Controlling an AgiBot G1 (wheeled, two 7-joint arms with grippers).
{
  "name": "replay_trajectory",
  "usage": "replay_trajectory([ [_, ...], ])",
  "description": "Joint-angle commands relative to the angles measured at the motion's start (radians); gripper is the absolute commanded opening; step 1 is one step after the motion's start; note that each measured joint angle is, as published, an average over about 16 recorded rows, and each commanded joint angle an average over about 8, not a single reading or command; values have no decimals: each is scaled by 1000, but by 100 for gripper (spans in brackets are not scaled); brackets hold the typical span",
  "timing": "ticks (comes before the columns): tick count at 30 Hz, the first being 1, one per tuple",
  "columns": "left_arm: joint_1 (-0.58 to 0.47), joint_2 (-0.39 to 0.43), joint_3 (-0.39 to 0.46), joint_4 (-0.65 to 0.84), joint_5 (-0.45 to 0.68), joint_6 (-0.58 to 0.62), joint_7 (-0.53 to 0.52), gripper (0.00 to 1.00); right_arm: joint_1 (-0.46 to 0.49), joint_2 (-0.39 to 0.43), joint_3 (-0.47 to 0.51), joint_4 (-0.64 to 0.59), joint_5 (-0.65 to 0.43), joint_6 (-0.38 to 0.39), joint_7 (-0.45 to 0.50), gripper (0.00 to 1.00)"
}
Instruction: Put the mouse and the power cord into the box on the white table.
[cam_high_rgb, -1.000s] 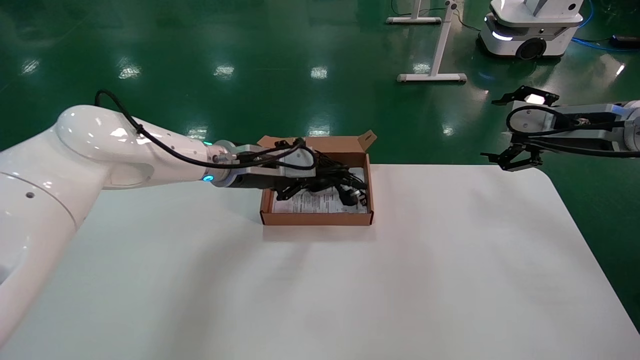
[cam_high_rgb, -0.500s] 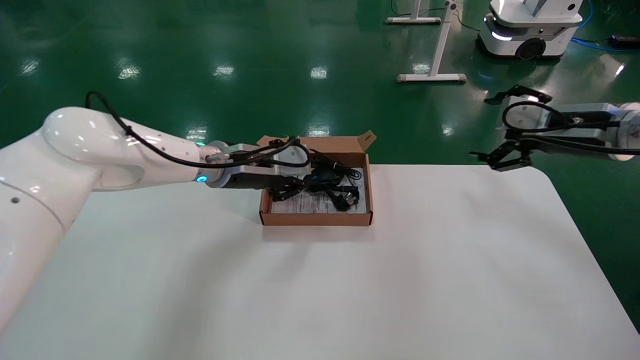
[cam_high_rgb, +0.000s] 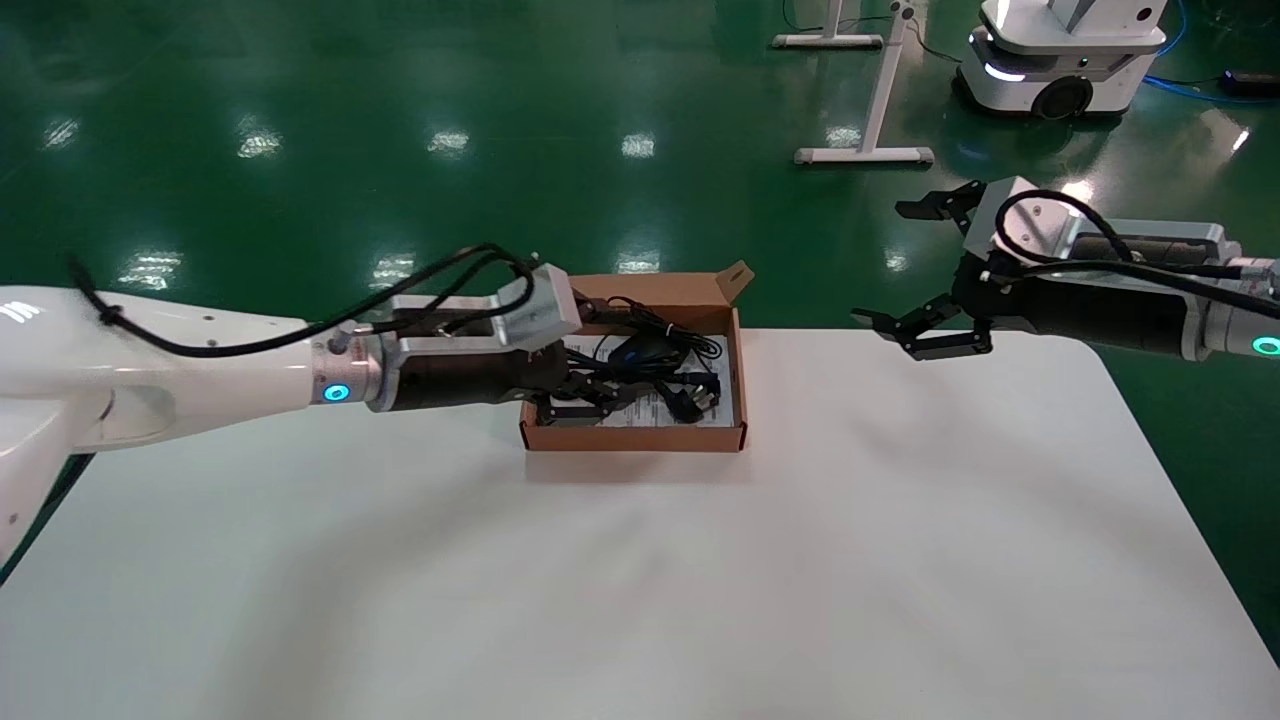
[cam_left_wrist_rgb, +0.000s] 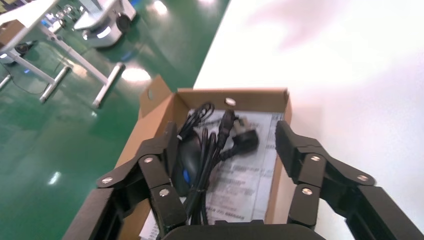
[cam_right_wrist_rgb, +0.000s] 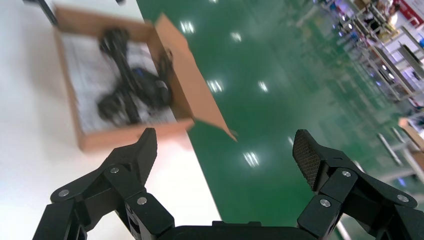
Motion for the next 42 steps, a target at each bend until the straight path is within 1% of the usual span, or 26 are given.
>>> replay_trajectory([
  [1,21,-25,-19,-34,-27,20,-21,100,-26,13,19,42,20,-15,34,100],
  [36,379,-464,-355,-620,-487,360,-389,100,-479,247,345,765,363,-280,625,100],
  [42,428,-525,-402,-702,-552,408,-439,100,-528,272,380,849,401,-308,686,100],
])
